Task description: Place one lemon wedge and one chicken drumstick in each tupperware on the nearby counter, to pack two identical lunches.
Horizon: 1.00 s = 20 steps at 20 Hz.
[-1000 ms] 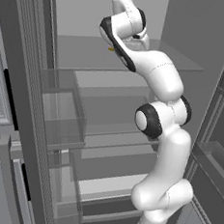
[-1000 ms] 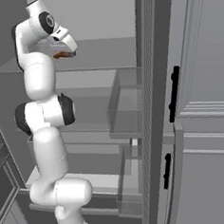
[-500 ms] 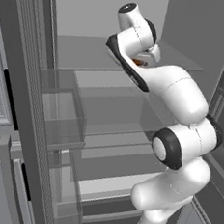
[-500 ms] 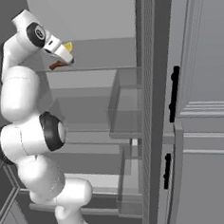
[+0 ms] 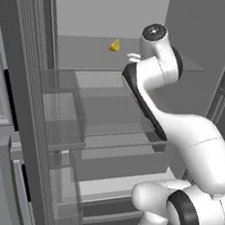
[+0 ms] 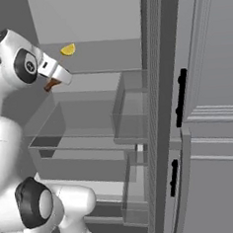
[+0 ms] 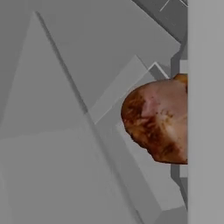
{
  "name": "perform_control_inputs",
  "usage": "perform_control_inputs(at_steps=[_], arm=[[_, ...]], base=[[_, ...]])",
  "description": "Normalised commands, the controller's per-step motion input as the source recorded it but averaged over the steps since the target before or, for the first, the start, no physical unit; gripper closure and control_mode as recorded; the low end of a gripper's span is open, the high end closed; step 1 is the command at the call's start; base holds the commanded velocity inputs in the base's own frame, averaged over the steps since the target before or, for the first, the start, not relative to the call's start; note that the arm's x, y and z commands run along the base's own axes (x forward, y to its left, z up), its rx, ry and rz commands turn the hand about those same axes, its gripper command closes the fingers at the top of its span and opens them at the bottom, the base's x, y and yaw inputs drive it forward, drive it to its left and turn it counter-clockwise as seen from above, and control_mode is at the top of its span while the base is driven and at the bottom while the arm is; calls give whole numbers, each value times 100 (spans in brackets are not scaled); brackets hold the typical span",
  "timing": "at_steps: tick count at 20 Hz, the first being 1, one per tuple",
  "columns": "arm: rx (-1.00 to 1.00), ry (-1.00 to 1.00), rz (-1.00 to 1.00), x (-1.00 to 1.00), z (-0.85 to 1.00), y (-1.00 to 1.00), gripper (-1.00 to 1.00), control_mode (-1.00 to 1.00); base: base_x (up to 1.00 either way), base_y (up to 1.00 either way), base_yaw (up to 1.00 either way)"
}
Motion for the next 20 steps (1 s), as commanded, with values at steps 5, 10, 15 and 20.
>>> perform_control_inputs(at_steps=[5,10,15,20], arm=[[0,0,25,-100,-8,-21,100,-100],[6,-5,46,-100,-13,-44,100,-100],[1,-1,55,-99,-19,-10,100,-100],[0,0,8,-20,-4,3,100,100]], base=[[0,0,0],[0,0,0],[0,0,0],[-80,23,14]])
